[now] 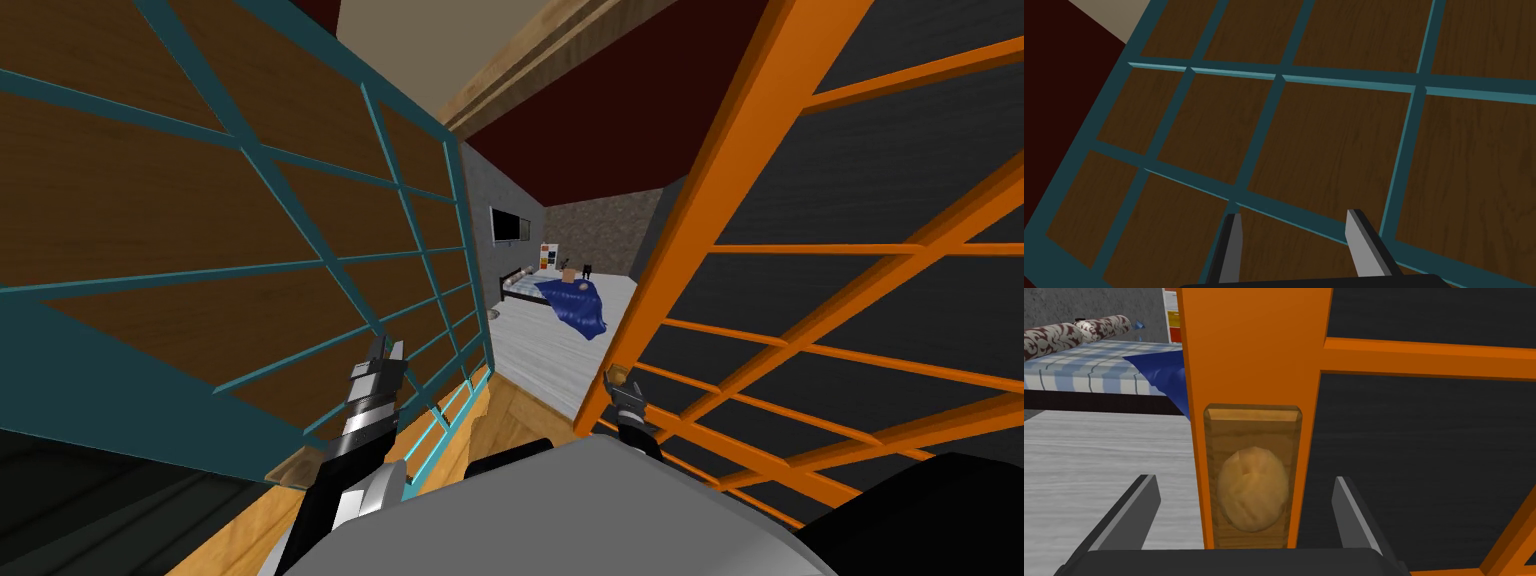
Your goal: Pull the door open
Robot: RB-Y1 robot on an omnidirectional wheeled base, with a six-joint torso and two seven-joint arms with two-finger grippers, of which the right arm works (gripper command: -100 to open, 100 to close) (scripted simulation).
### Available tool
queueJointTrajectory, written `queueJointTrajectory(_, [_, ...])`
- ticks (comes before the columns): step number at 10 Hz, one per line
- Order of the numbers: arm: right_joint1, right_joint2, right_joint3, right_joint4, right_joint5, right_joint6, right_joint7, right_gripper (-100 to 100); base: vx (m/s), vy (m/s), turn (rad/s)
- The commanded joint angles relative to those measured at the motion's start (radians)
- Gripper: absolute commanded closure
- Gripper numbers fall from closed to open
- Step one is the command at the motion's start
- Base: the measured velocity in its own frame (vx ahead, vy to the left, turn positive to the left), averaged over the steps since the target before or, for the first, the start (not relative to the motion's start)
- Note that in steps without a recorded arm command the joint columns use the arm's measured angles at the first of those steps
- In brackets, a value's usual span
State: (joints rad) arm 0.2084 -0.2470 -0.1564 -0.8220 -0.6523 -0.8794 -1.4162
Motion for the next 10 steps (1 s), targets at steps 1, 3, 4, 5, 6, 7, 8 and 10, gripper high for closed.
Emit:
queueJointTrajectory(1, [-0.001, -0.019, 0.007, 0.022, 0.004, -0.009, -0.029, -100, 0.153, -0.061, -0.041])
queueJointTrajectory(3, [0.001, -0.012, 0.005, 0.013, 0.002, -0.006, -0.018, 100, 0.027, -0.012, -0.001])
queueJointTrajectory(4, [0.001, -0.012, 0.005, 0.013, 0.002, -0.006, -0.018, 100, -0.029, 0.012, -0.004])
queueJointTrajectory(5, [0.001, -0.012, 0.005, 0.013, 0.002, -0.006, -0.018, 100, -0.02, 0.005, 0.01])
queueJointTrajectory(6, [0.001, -0.012, 0.005, 0.013, 0.002, -0.006, -0.018, 100, -0.009, 0.002, 0.005])
queueJointTrajectory(7, [0.001, -0.012, 0.005, 0.013, 0.002, -0.006, -0.018, 100, 0.0, 0.0, 0.0])
queueJointTrajectory(8, [0.001, -0.012, 0.005, 0.013, 0.002, -0.006, -0.018, 100, 0.0, 0.0, 0.0])
queueJointTrajectory(10, [0.009, -0.02, 0.032, 0.003, 0.019, -0.004, -0.035, 100, -0.17, -0.011, 0.086])
